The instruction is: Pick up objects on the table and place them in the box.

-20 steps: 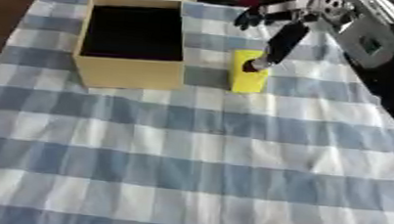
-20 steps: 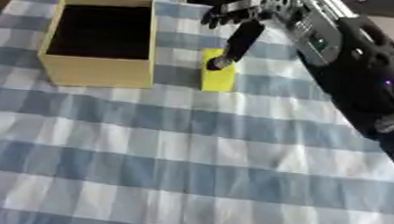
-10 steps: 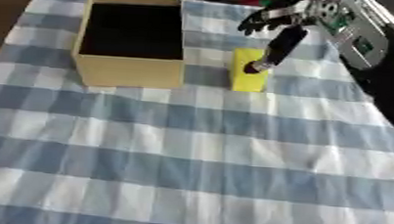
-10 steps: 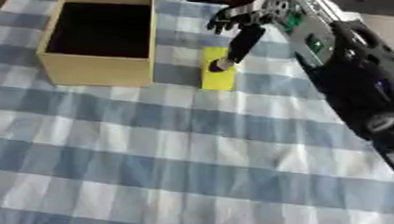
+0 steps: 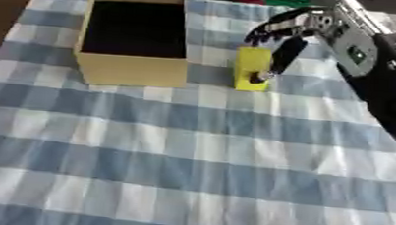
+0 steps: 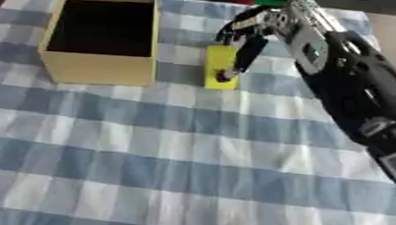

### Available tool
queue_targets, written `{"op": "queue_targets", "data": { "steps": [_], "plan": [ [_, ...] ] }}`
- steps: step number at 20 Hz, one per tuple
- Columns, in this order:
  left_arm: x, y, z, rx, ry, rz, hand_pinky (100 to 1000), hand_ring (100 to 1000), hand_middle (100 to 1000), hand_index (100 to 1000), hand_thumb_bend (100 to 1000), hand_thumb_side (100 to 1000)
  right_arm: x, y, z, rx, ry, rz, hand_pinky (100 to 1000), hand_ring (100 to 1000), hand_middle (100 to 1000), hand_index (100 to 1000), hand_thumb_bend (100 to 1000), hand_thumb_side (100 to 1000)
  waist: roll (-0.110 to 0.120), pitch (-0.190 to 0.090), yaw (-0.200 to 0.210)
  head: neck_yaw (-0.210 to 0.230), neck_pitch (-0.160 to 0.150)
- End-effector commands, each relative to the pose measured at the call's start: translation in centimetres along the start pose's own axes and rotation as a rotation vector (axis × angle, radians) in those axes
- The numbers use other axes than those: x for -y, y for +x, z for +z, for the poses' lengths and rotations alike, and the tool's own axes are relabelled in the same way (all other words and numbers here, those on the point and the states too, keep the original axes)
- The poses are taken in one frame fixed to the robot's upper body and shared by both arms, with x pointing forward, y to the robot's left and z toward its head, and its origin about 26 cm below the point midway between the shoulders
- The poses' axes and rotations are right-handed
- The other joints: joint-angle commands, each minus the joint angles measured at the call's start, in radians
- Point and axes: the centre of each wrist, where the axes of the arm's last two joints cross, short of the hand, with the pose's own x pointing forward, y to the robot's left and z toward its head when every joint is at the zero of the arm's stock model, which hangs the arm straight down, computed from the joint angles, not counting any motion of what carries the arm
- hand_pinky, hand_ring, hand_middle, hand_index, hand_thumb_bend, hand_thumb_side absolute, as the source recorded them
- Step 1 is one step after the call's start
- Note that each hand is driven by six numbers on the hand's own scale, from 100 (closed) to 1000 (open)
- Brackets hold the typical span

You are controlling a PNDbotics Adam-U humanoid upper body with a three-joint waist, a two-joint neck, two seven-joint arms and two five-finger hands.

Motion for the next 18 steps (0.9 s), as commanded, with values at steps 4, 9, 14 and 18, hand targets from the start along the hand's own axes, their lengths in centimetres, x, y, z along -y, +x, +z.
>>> {"op": "queue_targets", "data": {
  "steps": [4,9,14,18],
  "plan": [
    [-0.1,0.6,-0.5,0.02,0.012,0.015,957,682,522,755,100,296,0.2,-0.9,-0.1,-0.043,-0.045,-0.007,973,1000,807,948,429,344,0.003,-0.01,0.006,0.002,-0.014],
    [-0.1,0.5,-0.5,0.017,0.013,0.015,957,681,521,755,100,297,-0.2,-1.2,-0.4,-0.07,-0.105,-0.039,951,976,707,810,305,306,0.003,-0.008,0.011,0.002,-0.015],
    [-0.2,0.5,-0.5,0.015,0.015,0.012,956,681,521,753,100,296,0.3,-0.9,-0.2,-0.065,-0.147,-0.059,939,950,635,728,205,169,0.003,-0.011,0.01,0.002,-0.012],
    [-0.2,0.4,-0.4,0.013,0.014,0.004,956,679,520,752,100,295,1.3,-0.4,1.0,-0.043,-0.148,-0.045,939,950,644,733,168,123,0.003,-0.016,0.006,0.004,-0.009]
  ]
}}
